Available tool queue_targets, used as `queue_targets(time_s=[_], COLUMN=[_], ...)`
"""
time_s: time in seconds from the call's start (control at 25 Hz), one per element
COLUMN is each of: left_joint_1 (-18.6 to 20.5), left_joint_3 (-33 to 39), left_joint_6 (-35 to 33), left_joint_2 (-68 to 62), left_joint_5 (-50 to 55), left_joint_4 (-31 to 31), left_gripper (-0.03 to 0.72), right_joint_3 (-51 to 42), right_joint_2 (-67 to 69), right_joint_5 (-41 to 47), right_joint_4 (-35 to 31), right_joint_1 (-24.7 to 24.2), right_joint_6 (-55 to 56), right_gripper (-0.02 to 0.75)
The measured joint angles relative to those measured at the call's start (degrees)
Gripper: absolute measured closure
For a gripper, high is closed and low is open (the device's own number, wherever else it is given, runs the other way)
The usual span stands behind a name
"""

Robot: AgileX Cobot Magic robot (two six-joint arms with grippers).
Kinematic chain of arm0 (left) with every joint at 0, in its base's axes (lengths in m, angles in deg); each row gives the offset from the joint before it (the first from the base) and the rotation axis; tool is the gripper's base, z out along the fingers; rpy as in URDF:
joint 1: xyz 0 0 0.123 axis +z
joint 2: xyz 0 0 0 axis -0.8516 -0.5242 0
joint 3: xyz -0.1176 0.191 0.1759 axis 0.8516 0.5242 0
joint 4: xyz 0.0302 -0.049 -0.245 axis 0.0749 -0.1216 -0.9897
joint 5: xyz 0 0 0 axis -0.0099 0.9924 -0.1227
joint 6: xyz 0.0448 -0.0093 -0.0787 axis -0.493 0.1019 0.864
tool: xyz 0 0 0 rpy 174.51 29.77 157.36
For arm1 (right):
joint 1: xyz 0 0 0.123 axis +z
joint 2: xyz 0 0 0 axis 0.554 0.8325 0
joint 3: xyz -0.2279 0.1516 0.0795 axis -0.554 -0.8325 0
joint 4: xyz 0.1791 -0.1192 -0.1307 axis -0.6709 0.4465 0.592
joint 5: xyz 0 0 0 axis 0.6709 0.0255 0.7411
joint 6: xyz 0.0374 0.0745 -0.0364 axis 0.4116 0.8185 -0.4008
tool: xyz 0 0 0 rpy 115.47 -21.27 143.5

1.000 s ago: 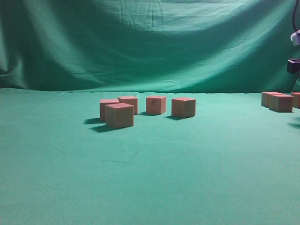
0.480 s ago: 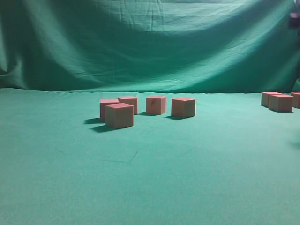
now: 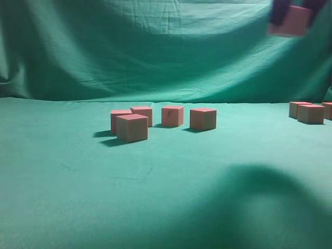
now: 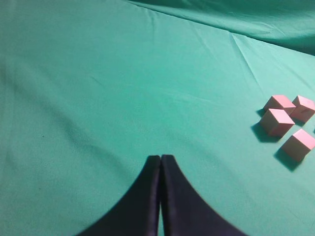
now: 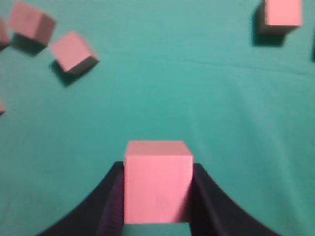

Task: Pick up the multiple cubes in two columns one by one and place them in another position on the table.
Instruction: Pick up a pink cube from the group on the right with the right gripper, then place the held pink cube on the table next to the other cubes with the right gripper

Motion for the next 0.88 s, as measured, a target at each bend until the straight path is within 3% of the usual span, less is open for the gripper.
queue_targets(time_s=[0.24,0.4,0.68,0.88], left_joint_1=[0.0,0.0,0.0,0.0], left_joint_3=[0.0,0.0,0.0,0.0], left_joint_6=[0.0,0.0,0.0,0.0], left_joint_2=[0.0,0.0,0.0,0.0], left_joint_5=[0.0,0.0,0.0,0.0], left_joint_4=[0.0,0.0,0.0,0.0], left_gripper=[0.688,0.688,0.688,0.688], right_joint_3=[-0.1,1.5,10.0,14.5], right_joint_2=[3.3,7.4,17.4,23.3], right_joint_5=[-6.2,-6.0,2.7,3.9], right_joint_4=[-0.7,-0.8,-0.7,-0.7], right_joint_1=[12.4,16.5,17.7,17.7], right_joint_6=[-5.7,-6.3,-15.7,-24.9], right_gripper=[0.476,0.476,0.476,0.476])
